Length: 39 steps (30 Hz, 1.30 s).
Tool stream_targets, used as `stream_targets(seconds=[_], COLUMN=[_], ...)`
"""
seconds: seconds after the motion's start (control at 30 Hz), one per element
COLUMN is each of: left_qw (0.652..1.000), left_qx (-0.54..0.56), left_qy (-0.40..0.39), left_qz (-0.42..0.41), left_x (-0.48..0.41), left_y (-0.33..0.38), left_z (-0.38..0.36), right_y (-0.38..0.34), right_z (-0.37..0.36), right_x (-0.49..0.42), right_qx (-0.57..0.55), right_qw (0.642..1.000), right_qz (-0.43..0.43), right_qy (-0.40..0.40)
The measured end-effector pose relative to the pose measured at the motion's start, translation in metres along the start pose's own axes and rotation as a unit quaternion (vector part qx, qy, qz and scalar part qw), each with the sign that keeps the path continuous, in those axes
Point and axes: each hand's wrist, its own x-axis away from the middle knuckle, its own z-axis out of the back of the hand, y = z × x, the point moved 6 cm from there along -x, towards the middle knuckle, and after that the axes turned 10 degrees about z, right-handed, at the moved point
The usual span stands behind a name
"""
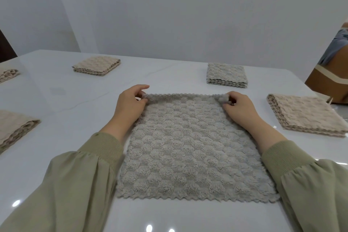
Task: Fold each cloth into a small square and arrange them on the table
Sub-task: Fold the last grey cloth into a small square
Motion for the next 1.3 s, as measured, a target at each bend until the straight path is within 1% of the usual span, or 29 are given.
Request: stream_targets(seconds=[0.07,0.13,0.2,0.27,0.33,0.37,0.4,0.47,0.5,0.53,0.63,0.67,0.73,0.83,0.97,1.07,1.13,1.2,1.23,1.3], left_qw=[1.0,0.998,0.995,0.991,0.991,0.995,0.998,0.991,0.987,0.986,0.987,0.985,0.983,0.974,0.966,0.974,0.978,0.978,0.98,0.988], left_qx=[-0.002,-0.017,-0.047,-0.076,-0.08,-0.055,-0.006,0.111,0.146,0.159,0.161,0.168,0.183,0.218,0.237,0.204,0.194,0.193,0.181,0.124], left_qy=[0.019,0.054,0.088,0.109,0.101,0.083,0.055,0.002,-0.007,-0.007,-0.008,-0.012,-0.008,0.014,0.02,0.02,0.021,0.022,0.019,0.001], left_qz=[0.008,0.008,0.011,0.019,0.021,0.025,0.038,0.068,0.066,0.047,-0.02,-0.027,-0.011,0.057,0.103,0.091,0.073,0.074,0.079,0.096], left_x=[0.0,0.0,-0.001,0.0,0.002,0.002,0.002,0.005,0.006,0.006,0.012,0.014,0.019,0.022,0.027,0.035,0.042,0.049,0.054,0.062], left_y=[0.0,-0.001,-0.002,-0.001,0.002,0.002,0.001,0.002,0.003,0.006,0.018,0.02,0.02,0.016,0.006,0.007,0.011,0.012,0.011,0.007], left_z=[0.003,0.006,0.01,0.011,0.01,0.007,0.004,-0.001,-0.001,0.0,0.003,0.002,0.0,0.0,0.0,0.002,0.007,0.011,0.012,0.011], right_y=[0.001,0.001,-0.002,-0.001,0.003,0.005,0.007,0.008,0.008,0.005,-0.016,-0.022,-0.025,-0.014,-0.003,-0.006,-0.013,-0.02,-0.023,-0.024], right_z=[0.004,0.012,0.022,0.026,0.023,0.02,0.017,0.011,0.011,0.013,0.02,0.02,0.017,0.013,0.022,0.031,0.039,0.046,0.047,0.045], right_x=[0.0,-0.001,-0.001,-0.002,-0.004,-0.004,-0.003,-0.001,-0.002,-0.004,-0.005,-0.003,0.003,0.008,0.015,0.025,0.034,0.044,0.049,0.058], right_qx=[-0.025,-0.021,-0.009,-0.03,-0.075,-0.101,-0.141,-0.239,-0.264,-0.269,-0.238,-0.225,-0.172,-0.069,-0.019,-0.025,-0.038,-0.039,-0.033,-0.001], right_qw=[0.999,0.997,0.994,0.992,0.991,0.989,0.983,0.959,0.952,0.952,0.966,0.969,0.978,0.99,0.987,0.979,0.969,0.96,0.961,0.974], right_qz=[-0.003,0.003,-0.01,-0.03,-0.051,-0.071,-0.097,-0.138,-0.139,-0.125,-0.018,0.011,0.038,0.015,-0.009,-0.005,0.012,0.032,0.032,0.008], right_qy=[0.029,0.073,0.108,0.115,0.096,0.083,0.07,0.064,0.072,0.079,0.099,0.102,0.115,0.124,0.162,0.203,0.242,0.274,0.274,0.228])
